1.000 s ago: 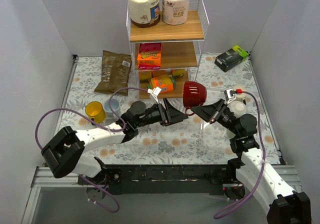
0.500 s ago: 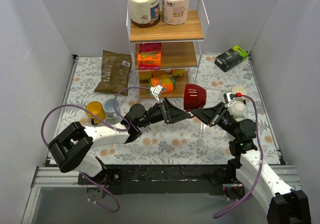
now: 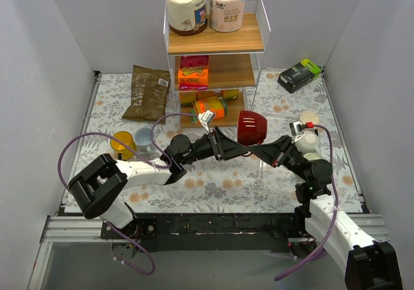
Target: Turn the mug right side up
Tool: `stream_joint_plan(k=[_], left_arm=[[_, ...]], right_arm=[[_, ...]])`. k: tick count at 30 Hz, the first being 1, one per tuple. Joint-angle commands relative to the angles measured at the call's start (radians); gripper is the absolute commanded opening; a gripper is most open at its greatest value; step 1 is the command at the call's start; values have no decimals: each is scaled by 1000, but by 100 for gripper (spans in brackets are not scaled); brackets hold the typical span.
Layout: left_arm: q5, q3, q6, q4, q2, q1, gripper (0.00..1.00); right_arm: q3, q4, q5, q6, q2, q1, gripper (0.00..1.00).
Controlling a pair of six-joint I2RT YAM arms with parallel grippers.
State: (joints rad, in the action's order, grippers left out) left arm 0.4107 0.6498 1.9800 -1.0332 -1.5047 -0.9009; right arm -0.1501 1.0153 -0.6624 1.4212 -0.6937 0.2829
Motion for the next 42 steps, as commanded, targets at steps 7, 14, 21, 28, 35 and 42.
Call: stream_joint_plan(k=[7, 14, 21, 28, 35, 42], left_arm=[[20, 59, 66, -91, -45, -6, 32], [30, 86, 69, -79, -71, -6, 15], [25, 67, 57, -71, -55, -6, 0], [37, 27, -1, -77, -14, -6, 6], [10, -18, -6, -129, 27, -6, 27], [-1, -25, -12, -131, 47, -6, 35]], right_arm=[[9, 197, -78, -90, 10, 6, 1], [24, 174, -105, -134, 11, 6, 1], [40, 193, -72, -110, 22, 6, 1], [35, 256, -54, -61, 3, 6, 1], [35, 287, -51, -39, -7, 4, 1], [43, 310, -46, -27, -17, 6, 1]])
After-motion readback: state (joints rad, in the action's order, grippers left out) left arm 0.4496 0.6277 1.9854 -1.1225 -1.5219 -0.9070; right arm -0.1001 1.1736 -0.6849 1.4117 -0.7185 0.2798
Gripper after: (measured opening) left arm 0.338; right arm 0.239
